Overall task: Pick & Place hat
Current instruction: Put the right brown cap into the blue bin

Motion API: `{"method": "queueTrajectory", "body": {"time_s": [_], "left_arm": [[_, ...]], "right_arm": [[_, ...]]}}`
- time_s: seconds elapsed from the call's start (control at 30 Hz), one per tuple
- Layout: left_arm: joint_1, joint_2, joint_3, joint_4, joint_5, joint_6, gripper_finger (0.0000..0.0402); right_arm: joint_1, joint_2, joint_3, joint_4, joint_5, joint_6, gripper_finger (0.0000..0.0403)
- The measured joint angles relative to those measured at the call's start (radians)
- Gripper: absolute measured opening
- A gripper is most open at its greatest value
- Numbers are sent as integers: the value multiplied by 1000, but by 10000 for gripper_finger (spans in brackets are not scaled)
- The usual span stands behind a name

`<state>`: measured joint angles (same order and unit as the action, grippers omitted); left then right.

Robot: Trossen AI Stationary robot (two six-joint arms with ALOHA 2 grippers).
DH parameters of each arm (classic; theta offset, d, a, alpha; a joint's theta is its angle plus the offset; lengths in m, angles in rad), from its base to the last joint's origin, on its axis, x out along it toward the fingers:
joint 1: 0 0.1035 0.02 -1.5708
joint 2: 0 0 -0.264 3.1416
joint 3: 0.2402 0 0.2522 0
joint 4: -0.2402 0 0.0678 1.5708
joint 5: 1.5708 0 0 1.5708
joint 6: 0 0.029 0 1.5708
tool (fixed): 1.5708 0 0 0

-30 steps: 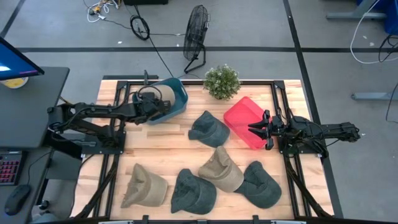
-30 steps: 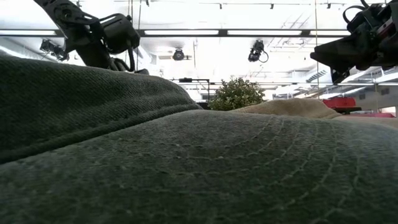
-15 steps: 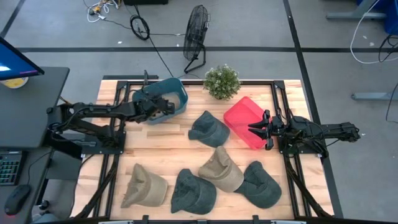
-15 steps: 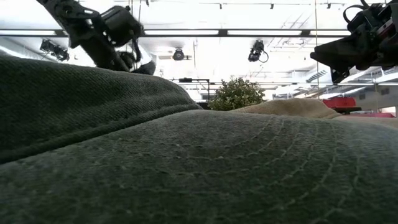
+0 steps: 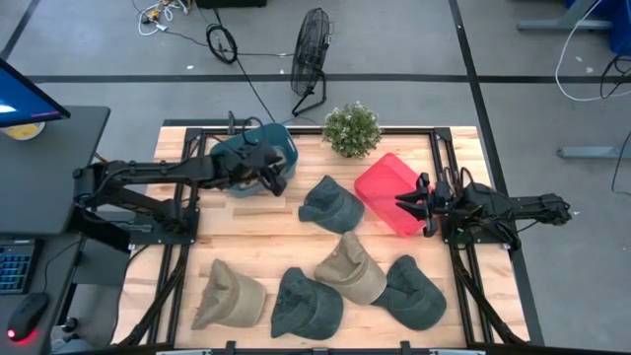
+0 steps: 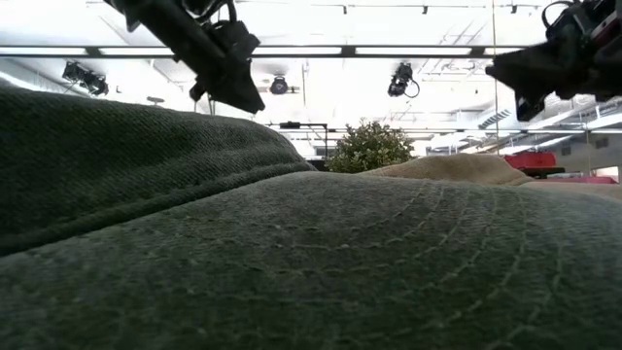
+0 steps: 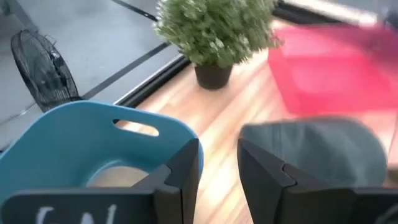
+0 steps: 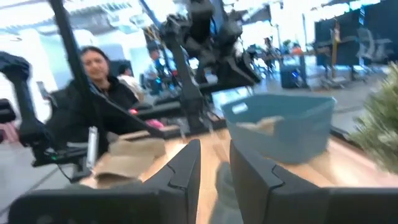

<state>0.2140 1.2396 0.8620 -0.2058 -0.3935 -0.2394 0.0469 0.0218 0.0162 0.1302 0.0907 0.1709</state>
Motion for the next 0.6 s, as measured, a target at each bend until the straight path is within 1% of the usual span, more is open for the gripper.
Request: {"method": "queueTrajectory", "body": {"time_s": [0.1,0.27,0.5,0.6], "left_arm": [[-17,0,35,-60,-1,22,113],[-43,1,99,-148,-2,27,113],[-101,1,267,-396,-2,-10,112],[-128,0,305,-471,-1,-47,112]], "right_arm": [[0,19,0,57,-36,-7,96],[0,79,0,147,-52,5,111],[0,207,1,305,-85,5,131],[1,269,29,307,-85,5,134]]}}
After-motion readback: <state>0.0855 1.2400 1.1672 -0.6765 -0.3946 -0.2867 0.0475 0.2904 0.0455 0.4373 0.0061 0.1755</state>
